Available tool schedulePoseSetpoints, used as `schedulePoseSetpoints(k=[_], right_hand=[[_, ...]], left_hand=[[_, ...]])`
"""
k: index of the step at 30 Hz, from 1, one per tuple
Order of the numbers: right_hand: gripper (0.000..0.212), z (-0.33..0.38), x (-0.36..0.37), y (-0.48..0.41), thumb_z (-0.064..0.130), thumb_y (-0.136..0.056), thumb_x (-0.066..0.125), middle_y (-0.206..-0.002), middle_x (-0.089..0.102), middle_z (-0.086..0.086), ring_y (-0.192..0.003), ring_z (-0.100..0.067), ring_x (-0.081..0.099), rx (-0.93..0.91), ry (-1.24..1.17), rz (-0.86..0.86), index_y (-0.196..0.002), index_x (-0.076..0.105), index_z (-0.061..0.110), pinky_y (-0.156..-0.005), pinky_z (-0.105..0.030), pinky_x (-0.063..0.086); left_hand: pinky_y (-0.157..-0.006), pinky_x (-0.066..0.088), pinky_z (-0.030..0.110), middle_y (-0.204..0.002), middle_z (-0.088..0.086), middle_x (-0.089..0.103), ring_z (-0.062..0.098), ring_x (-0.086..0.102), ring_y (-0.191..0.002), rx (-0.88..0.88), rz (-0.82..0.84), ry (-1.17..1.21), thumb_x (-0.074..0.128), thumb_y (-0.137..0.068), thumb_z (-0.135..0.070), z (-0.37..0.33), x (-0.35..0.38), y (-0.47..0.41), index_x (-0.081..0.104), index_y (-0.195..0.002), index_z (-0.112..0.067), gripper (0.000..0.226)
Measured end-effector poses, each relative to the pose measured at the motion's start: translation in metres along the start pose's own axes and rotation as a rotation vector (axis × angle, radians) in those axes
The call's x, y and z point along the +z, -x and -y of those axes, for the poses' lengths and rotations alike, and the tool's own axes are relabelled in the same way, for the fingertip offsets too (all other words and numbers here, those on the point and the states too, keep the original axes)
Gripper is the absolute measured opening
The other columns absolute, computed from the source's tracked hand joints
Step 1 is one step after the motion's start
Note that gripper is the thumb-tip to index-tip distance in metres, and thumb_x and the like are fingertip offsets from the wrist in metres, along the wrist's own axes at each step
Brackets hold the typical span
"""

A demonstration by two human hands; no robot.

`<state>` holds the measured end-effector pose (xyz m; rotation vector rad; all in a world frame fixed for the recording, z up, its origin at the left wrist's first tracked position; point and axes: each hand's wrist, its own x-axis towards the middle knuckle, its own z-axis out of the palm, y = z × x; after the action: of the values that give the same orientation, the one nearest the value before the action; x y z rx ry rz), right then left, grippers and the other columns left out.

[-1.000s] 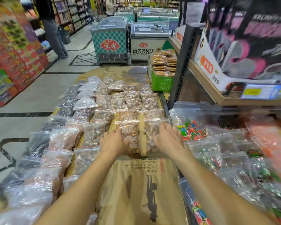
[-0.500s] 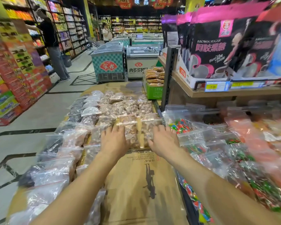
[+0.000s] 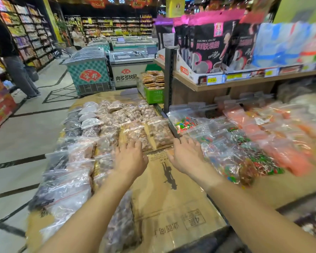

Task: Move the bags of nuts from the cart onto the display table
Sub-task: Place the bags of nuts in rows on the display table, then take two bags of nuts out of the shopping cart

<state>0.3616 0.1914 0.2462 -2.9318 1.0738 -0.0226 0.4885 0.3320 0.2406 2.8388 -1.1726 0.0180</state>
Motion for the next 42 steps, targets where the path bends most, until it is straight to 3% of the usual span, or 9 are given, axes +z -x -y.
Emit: schedulePoseSetpoints(k=[7,13,19,27,36,42], right_hand=[[0.064,-0.024,0.005,0.07,0.05,-0.103,0.05,-0.152,0.049,-0.015,-0.14,-0.038,0.044,0.14,0.021,0.035,-0.153,0.042,0.011,-0.114,-0.051,0.038],[0.064,-0.071,0.005,0.111,0.052,-0.105,0.048,-0.153,0.049,-0.015,-0.143,-0.036,0.042,0.273,0.023,0.055,-0.154,0.039,0.013,-0.116,-0.049,0.035],[0.061,-0.132,0.012,0.151,0.049,-0.106,0.047,-0.155,0.044,-0.014,-0.143,-0.035,0.04,0.397,-0.04,0.105,-0.155,0.037,0.013,-0.115,-0.051,0.035],[0.067,-0.239,0.037,0.218,0.049,-0.108,0.045,-0.157,0.042,-0.016,-0.143,-0.038,0.038,0.528,-0.107,0.125,-0.159,0.032,0.008,-0.117,-0.053,0.032],[0.062,-0.331,0.074,0.289,0.053,-0.104,0.049,-0.15,0.05,-0.016,-0.138,-0.039,0.046,0.667,-0.147,0.142,-0.15,0.044,0.011,-0.113,-0.056,0.04],[0.06,-0.376,0.103,0.32,0.053,-0.102,0.052,-0.149,0.052,-0.014,-0.141,-0.038,0.046,0.765,-0.193,0.186,-0.148,0.047,0.014,-0.119,-0.059,0.036]], left_hand=[[-0.12,0.03,0.05,-0.16,0.008,0.046,0.035,0.037,-0.148,0.155,0.029,-0.012,0.051,-0.102,-0.049,-0.029,0.006,0.034,0.041,-0.155,-0.017,0.063],[-0.113,0.035,0.045,-0.154,0.005,0.052,0.033,0.043,-0.142,0.282,0.06,0.002,0.053,-0.101,-0.048,-0.084,0.013,0.049,0.048,-0.148,-0.02,0.055],[-0.121,0.03,0.051,-0.16,0.006,0.046,0.033,0.038,-0.149,0.421,0.084,-0.017,0.051,-0.103,-0.049,-0.161,0.021,0.065,0.041,-0.156,-0.019,0.062],[-0.12,0.031,0.052,-0.159,0.01,0.048,0.036,0.038,-0.149,0.579,0.142,-0.087,0.051,-0.103,-0.046,-0.286,0.044,0.094,0.037,-0.158,-0.017,0.064],[-0.116,0.034,0.048,-0.152,0.008,0.053,0.034,0.044,-0.141,0.763,0.184,-0.143,0.05,-0.102,-0.048,-0.403,0.082,0.143,0.047,-0.148,-0.016,0.056],[-0.118,0.033,0.05,-0.157,0.006,0.049,0.033,0.041,-0.146,0.85,0.243,-0.142,0.051,-0.104,-0.047,-0.462,0.109,0.165,0.04,-0.156,-0.017,0.061]])
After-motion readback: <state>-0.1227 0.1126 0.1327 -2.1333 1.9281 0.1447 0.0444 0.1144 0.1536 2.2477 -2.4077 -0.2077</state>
